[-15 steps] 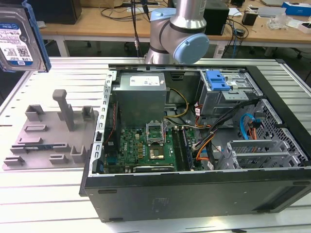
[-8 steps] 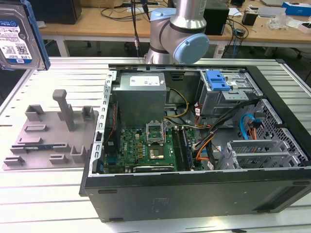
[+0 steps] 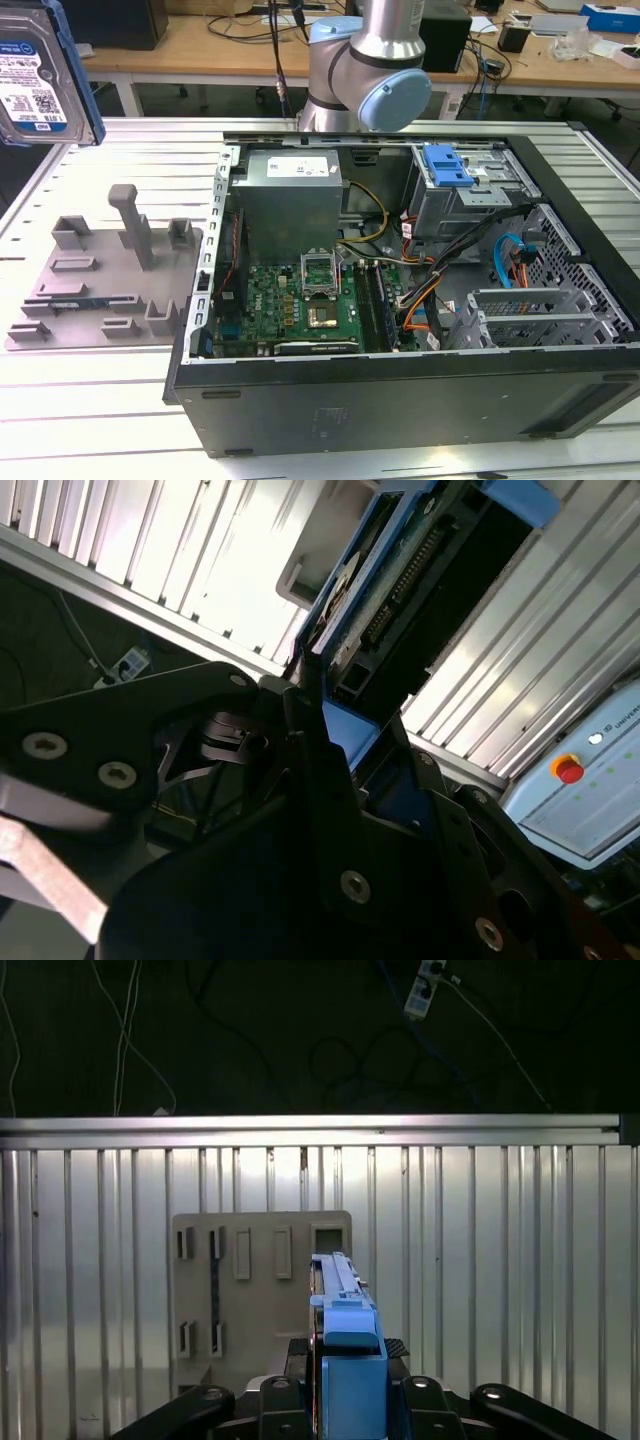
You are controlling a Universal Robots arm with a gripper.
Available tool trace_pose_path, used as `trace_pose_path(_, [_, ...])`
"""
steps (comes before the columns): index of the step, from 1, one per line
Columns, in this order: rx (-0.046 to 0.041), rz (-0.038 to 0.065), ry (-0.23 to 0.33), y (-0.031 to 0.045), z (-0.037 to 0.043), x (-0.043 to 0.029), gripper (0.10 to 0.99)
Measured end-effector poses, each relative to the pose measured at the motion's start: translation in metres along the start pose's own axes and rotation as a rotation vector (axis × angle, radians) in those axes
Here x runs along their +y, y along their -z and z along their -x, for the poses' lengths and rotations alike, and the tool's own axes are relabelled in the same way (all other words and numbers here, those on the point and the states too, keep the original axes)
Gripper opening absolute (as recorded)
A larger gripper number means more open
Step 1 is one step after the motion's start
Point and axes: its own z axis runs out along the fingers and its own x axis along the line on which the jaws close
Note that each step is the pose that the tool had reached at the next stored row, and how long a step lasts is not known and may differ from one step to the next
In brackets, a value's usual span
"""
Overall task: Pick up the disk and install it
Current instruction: 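Pick up the disk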
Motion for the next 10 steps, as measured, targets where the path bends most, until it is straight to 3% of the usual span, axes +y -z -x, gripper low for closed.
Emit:
trace_pose_path(4, [0.0, -0.002, 0.0, 0.0001, -0.0106, -0.006, 0.369])
trace_pose_path(10, [0.0, -0.002, 0.0, 0.0003, -0.0251, -0.0226, 0.369])
